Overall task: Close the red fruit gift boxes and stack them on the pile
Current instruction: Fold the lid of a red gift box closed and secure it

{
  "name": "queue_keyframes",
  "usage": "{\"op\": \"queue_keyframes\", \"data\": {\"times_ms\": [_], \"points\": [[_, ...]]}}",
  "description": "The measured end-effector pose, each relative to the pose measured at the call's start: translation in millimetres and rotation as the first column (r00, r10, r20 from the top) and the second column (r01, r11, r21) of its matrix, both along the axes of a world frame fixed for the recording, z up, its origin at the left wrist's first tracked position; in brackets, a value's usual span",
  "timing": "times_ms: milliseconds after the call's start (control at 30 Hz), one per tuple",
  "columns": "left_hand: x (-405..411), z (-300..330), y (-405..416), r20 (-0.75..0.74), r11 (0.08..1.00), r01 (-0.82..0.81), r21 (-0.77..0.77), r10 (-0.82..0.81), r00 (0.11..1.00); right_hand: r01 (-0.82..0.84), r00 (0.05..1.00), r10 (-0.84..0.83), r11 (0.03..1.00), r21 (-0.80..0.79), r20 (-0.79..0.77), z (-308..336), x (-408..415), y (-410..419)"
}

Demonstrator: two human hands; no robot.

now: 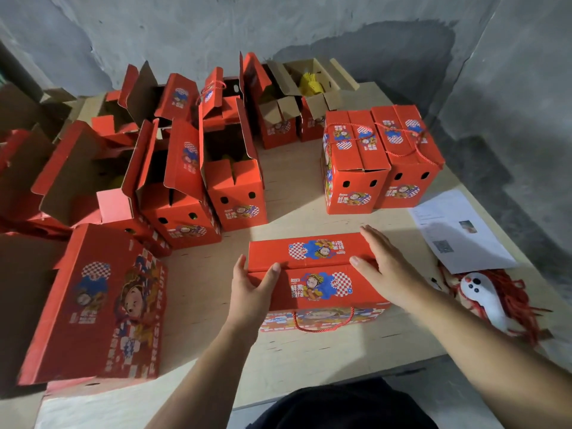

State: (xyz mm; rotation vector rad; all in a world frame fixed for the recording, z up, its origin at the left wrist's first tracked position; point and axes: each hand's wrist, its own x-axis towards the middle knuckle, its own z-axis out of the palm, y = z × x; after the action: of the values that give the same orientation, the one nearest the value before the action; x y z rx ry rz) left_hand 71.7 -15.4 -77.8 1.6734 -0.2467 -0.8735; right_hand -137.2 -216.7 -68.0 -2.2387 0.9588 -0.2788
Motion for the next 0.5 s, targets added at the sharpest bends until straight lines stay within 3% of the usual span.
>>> {"op": "queue_keyframes", "data": {"times_ms": [167,300,367,433,467,500], "points": [[1,-8,-4,0.076,0.998,-0.007,-0.061,0.012,0.997,0.115,0.989,-0.121,0.990,0.077,0.082,-17,4,7],[3,-7,-3,-0.004,0.995,-0.042,-0.092,0.042,0.999,0.261,0.951,-0.284,0.950,0.173,0.122,-25,7,8],[8,-5,1,-0.093,0.993,-0.040,-0.113,0.030,0.995,0.344,0.893,-0.412,0.884,0.316,0.180,-28,5,6],[13,-3,5,-0.119,0.996,-0.027,-0.082,0.018,0.993,0.465,0.770,-0.617,0.716,0.521,0.161,-25,2,6],[15,-4,6,-0.064,0.998,-0.050,-0.028,0.048,0.997,0.516,0.743,-0.656,0.688,0.510,0.132,-23,-1,6],[16,-6,7,0.029,0.995,-0.092,0.031,0.091,0.995,0.552,0.754,-0.644,0.729,0.405,0.132,-22,-3,8]]}}
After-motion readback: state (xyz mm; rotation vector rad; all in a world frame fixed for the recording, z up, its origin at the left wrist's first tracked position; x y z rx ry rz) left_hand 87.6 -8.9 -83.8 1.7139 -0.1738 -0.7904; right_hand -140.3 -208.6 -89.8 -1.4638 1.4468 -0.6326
